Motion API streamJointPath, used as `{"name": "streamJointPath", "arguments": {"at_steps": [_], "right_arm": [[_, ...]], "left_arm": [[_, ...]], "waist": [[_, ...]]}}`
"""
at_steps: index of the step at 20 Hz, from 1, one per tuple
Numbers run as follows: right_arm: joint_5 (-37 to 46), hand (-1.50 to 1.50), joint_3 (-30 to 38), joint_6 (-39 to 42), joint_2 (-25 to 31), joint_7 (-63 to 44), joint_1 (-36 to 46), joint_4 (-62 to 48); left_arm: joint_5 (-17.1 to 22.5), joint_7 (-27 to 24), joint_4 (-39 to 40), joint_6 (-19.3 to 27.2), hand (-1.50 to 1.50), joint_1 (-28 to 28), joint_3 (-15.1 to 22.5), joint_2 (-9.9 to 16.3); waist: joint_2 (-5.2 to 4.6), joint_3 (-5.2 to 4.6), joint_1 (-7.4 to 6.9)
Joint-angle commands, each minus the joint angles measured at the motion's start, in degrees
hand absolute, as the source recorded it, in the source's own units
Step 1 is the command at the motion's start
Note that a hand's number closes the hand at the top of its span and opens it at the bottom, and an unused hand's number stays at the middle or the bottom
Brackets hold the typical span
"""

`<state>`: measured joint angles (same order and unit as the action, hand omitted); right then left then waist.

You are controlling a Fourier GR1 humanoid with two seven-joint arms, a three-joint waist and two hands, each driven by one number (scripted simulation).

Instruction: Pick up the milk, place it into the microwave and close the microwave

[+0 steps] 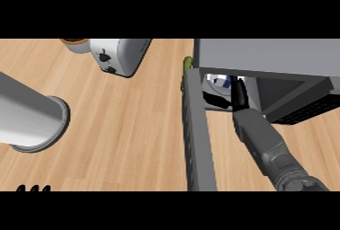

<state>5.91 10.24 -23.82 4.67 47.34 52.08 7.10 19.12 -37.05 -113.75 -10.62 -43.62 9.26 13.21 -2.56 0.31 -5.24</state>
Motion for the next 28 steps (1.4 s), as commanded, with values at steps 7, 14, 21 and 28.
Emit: {"name": "streamJointPath", "arguments": {"at_steps": [7,14,21,28], "right_arm": [[-3.04,-1.50,3.03,9.73,-1.60,10.97,-7.60,1.00],[-2.99,-1.50,2.18,20.21,0.13,16.10,-15.26,2.35],[-1.91,-1.50,-0.76,24.21,1.71,14.04,-21.66,8.40],[-4.38,-1.50,-0.36,27.24,5.62,13.51,-30.66,17.41]], "left_arm": [[-2.04,1.64,-2.48,1.40,-1.50,-3.49,2.26,-1.04],[-2.37,4.72,-7.63,1.84,-1.50,-6.54,3.51,-0.42],[-6.13,5.53,-2.56,1.43,-1.50,-1.70,3.93,0.02],[-9.34,9.43,0.82,2.06,-1.50,3.28,10.03,-2.26]], "waist": [[1.43,-0.10,2.33],[2.22,-0.19,4.03],[2.69,-0.31,5.15],[2.84,-0.36,6.04]]}}
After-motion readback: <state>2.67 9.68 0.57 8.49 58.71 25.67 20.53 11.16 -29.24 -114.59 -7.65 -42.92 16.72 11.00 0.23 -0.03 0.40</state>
